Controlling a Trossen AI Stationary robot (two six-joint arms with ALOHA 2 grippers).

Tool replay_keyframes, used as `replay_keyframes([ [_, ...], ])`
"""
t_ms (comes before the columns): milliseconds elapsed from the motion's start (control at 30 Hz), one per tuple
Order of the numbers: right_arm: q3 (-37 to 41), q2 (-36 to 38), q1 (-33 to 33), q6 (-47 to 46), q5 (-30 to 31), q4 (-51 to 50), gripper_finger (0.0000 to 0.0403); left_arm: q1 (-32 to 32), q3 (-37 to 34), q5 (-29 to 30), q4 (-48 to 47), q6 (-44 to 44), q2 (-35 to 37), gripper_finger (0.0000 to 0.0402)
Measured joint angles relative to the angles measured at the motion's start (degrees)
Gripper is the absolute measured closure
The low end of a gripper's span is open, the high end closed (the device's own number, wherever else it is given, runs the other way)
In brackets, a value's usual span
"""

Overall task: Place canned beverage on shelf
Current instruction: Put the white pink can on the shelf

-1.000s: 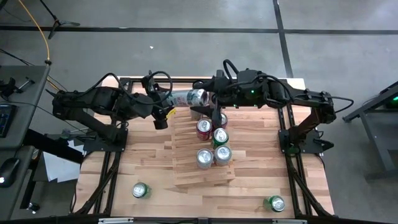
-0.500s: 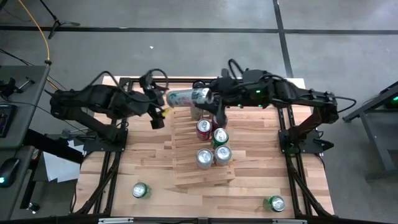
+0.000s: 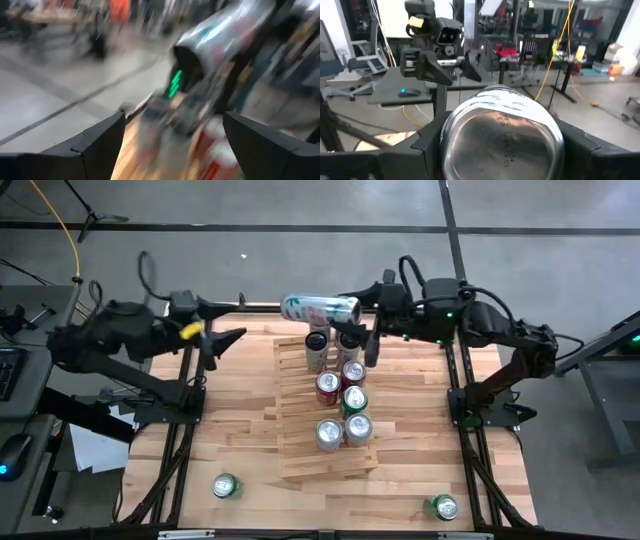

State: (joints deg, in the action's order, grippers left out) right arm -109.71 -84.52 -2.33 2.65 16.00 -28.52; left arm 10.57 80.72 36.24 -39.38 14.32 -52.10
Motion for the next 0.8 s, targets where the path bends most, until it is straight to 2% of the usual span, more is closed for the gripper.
replay_keyframes([
  [167,0.00,-3.03,1.29,3.68,-2.54,9.06,0.0156,-1.08,-22.50,-7.30,43.25,-1.18,8.46,0.0074],
  [300,0.00,-5.77,2.91,4.47,-6.35,22.32,0.0156,-2.41,-36.95,-13.24,80.15,2.51,7.53,0.0074],
  [367,-0.04,-7.38,3.38,4.33,-8.00,28.60,0.0156,-3.07,-41.14,-13.33,92.84,5.37,4.82,0.0074],
  [433,-0.07,-9.22,3.55,3.59,-9.38,33.27,0.0156,-3.66,-43.07,-13.17,100.72,8.13,2.12,0.0074],
  [533,-0.05,-11.82,3.13,2.20,-10.27,37.11,0.0156,-4.26,-43.04,-13.23,106.71,10.99,-1.64,0.0074],
  [700,-0.04,-14.85,2.06,0.20,-10.13,39.26,0.0156,-4.95,-39.00,-13.08,108.95,11.59,-7.14,0.0074],
  [800,-0.04,-15.60,1.07,0.32,-7.88,40.50,0.0156,-5.37,-35.96,-13.28,109.29,11.07,-9.53,0.0074],
])
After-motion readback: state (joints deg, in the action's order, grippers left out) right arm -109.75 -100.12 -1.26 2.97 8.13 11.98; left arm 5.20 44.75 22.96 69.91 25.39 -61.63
